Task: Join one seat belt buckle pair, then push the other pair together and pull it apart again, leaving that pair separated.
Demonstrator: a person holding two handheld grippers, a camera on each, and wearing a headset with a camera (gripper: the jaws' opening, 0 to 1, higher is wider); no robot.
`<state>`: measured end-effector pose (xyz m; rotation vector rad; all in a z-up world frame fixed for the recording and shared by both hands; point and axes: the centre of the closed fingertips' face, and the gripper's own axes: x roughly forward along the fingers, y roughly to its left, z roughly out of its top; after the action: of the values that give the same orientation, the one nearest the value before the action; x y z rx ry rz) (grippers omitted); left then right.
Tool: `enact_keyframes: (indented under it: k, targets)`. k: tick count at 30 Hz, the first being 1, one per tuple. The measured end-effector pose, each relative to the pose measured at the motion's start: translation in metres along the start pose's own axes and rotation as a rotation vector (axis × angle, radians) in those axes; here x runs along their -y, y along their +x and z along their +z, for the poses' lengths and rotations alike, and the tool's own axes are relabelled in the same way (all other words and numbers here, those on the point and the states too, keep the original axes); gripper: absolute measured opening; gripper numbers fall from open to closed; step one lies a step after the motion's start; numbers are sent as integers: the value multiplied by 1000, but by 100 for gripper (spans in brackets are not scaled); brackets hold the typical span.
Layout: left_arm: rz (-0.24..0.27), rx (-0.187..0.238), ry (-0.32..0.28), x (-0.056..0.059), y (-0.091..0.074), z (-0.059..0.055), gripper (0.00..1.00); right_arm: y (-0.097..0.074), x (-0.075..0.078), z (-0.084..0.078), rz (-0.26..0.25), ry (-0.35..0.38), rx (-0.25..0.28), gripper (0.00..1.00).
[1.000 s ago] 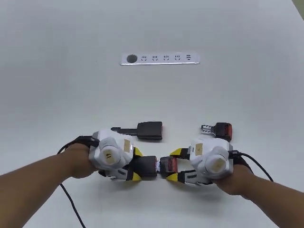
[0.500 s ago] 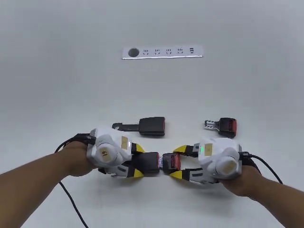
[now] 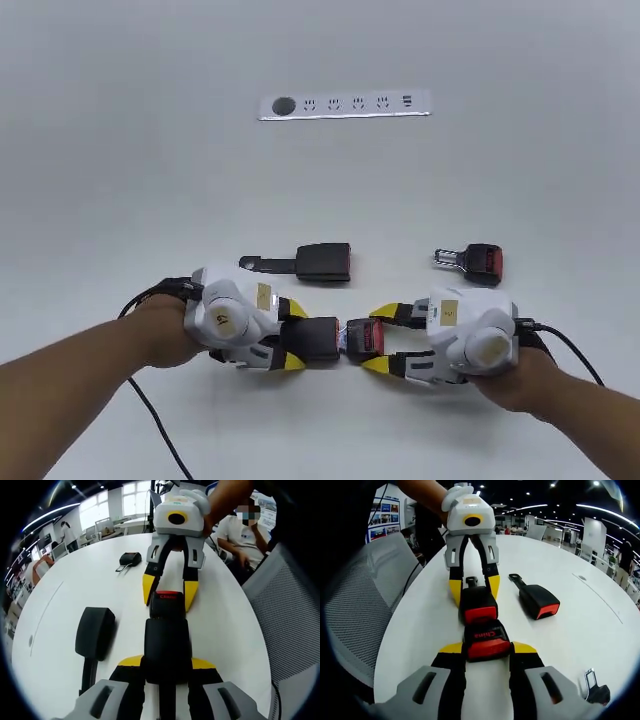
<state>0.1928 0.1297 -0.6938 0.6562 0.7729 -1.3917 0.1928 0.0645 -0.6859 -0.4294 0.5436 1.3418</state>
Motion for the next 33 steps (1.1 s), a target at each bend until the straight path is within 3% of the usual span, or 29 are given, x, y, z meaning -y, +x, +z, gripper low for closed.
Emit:
enact_keyframes:
  k: [18,33]
  targets:
    - [0,-3,-7,0,-1,-1,33,0,1,-3,-9,18,17,31]
    - [1,-68,13,1,-1,2,34,2,2,-3,-24,3,-57,33]
